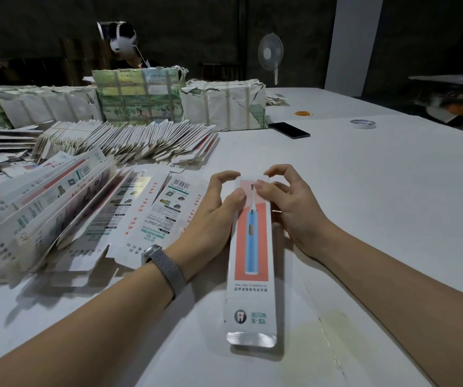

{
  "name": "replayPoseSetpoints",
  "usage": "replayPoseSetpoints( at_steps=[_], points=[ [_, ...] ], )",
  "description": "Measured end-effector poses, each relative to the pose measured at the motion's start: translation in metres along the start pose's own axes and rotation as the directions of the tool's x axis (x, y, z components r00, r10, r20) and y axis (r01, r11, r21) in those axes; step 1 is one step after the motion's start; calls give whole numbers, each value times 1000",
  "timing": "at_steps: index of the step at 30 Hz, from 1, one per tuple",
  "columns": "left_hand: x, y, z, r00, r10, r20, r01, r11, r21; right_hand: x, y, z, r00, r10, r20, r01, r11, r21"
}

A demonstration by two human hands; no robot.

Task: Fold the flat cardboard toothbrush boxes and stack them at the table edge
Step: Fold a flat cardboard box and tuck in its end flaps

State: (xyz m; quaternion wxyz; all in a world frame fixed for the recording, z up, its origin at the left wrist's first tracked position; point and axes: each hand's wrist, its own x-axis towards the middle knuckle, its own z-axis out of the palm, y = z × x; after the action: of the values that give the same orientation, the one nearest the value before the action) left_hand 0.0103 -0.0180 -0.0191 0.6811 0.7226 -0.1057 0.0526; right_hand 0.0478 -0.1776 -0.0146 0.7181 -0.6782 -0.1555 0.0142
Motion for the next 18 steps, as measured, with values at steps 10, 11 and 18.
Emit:
replayPoseSetpoints(
  at_steps=[10,11,18],
  points=[
    [1,-4,0,999,13,38,-13,1000,10,0,-2,-2,999,34,-25,-32,997,74],
    [1,-4,0,999,15,35,-15,1000,14,0,-2,-2,999,33,-26,-31,997,77],
    [6,-4,-1,1000,-3,17,3,1000,-29,-2,-3,0,998,47,-37,-45,998,50]
  ],
)
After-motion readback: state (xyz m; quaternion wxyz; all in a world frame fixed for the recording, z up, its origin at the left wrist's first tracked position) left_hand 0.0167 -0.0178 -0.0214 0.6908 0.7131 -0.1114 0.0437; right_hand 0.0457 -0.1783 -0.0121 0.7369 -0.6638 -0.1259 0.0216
